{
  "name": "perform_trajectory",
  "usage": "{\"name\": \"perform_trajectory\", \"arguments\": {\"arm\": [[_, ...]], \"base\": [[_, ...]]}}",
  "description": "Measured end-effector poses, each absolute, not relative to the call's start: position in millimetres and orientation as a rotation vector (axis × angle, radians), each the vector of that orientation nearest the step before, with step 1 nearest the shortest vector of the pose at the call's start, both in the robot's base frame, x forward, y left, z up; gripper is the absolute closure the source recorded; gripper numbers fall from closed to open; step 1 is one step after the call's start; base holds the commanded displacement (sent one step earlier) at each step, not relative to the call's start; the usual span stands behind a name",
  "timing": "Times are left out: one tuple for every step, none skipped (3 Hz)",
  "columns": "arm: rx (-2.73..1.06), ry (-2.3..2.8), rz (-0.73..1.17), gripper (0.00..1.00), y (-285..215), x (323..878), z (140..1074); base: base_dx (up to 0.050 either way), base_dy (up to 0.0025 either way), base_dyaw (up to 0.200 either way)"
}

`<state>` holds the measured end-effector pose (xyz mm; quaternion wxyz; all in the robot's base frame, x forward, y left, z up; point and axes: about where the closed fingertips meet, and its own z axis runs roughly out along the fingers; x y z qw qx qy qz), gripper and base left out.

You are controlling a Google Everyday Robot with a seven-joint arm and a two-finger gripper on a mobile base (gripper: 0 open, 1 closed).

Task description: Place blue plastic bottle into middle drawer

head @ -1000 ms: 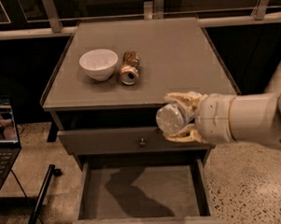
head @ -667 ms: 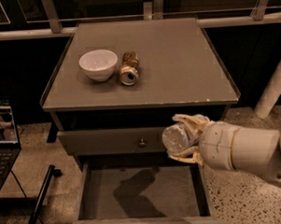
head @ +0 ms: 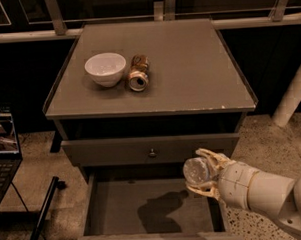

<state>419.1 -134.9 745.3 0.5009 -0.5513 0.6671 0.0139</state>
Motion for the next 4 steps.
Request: {"name": "perform_trajectory", "arguments": {"arm": [[-1.283,1.649,0.089,1.00,-145.9,425.1,714.9],[-1.214,1.626,0.283,1.00,-150.0,443.7,677.8],[-1.122,1.609,0.536,1.00,-142.3,449.4,631.0],[-1.045,1.606,0.686,1.00,-138.0,448.2,600.1]], "base": [[0.000,0.00000,0.000],[0.000,0.00000,0.000],[0.000,0.00000,0.000],[0.000,0.00000,0.000]]}}
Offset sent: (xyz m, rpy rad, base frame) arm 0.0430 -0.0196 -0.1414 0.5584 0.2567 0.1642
